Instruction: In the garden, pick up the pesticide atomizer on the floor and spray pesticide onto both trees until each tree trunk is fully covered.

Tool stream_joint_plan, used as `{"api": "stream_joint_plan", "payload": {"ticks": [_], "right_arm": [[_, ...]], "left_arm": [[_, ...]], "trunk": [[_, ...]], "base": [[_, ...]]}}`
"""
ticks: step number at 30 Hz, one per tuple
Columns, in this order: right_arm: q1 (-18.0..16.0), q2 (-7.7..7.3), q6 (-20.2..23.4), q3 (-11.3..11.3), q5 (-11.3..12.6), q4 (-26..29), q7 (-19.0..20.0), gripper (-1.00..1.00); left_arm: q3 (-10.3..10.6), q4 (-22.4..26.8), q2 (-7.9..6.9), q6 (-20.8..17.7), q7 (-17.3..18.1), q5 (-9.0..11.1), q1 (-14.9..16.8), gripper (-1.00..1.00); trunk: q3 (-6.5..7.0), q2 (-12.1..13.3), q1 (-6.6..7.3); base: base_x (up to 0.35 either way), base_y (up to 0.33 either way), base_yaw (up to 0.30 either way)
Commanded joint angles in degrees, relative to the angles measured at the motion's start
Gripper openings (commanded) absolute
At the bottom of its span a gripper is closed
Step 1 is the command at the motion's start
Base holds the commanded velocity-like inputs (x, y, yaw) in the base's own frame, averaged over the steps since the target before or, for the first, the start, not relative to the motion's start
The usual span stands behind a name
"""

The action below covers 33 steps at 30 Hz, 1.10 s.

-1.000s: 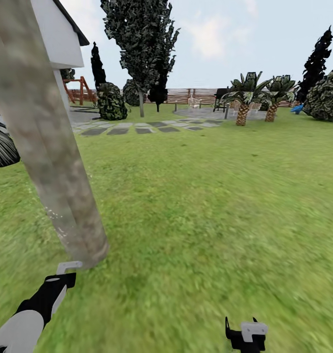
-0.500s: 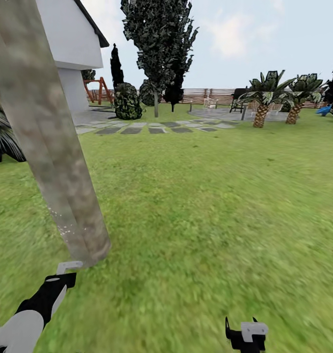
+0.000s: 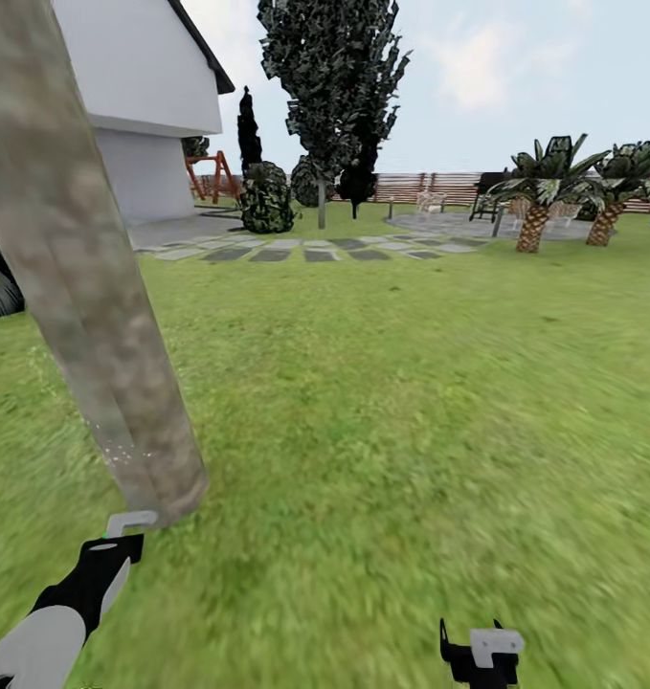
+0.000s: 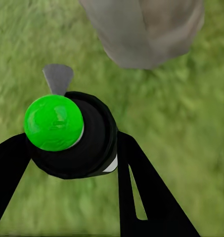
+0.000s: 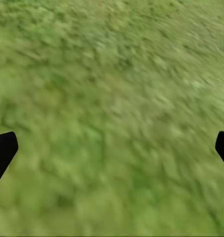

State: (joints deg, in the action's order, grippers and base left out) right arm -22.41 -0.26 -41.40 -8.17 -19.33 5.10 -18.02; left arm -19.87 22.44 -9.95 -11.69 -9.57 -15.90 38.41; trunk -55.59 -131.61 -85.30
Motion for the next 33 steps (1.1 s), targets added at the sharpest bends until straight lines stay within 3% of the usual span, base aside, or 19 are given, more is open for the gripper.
{"api": "stream_joint_plan", "payload": {"ticks": [1, 12, 18, 22, 33], "right_arm": [[0.0, 0.0, 0.0, 0.0, 0.0, 0.0, 0.0, 1.0], [0.0, 0.0, 0.0, 0.0, 0.0, 0.0, 0.0, 1.0], [0.0, 0.0, 0.0, 0.0, 0.02, 0.0, 0.0, 1.0], [0.0, 0.0, 0.0, 0.0, 0.0, 0.0, -0.01, 1.0], [0.0, 0.0, 0.0, 0.0, 0.0, 0.0, 0.0, 1.0]], "left_arm": [[0.01, -0.01, 0.01, 0.0, -0.01, -0.03, 0.0, -1.0], [0.01, -0.02, 0.01, 0.0, -0.01, -0.01, 0.0, -1.0], [0.01, -0.02, -0.01, 0.0, -0.01, -0.01, 0.0, -1.0], [0.01, 0.06, 0.0, 0.0, -0.01, -0.01, 0.0, -1.0], [0.01, -0.02, 0.01, 0.0, -0.01, -0.01, 0.0, -1.0]], "trunk": [[0.0, 0.0, 0.0], [0.0, 0.0, 0.0], [0.0, 0.0, 0.0], [0.0, 0.0, 0.0], [0.0, 0.0, 0.0]], "base": [[0.179, -0.24, 0.276], [0.228, -0.202, 0.273], [0.204, -0.208, 0.015], [0.073, -0.261, 0.044], [0.002, -0.272, 0.266]]}}
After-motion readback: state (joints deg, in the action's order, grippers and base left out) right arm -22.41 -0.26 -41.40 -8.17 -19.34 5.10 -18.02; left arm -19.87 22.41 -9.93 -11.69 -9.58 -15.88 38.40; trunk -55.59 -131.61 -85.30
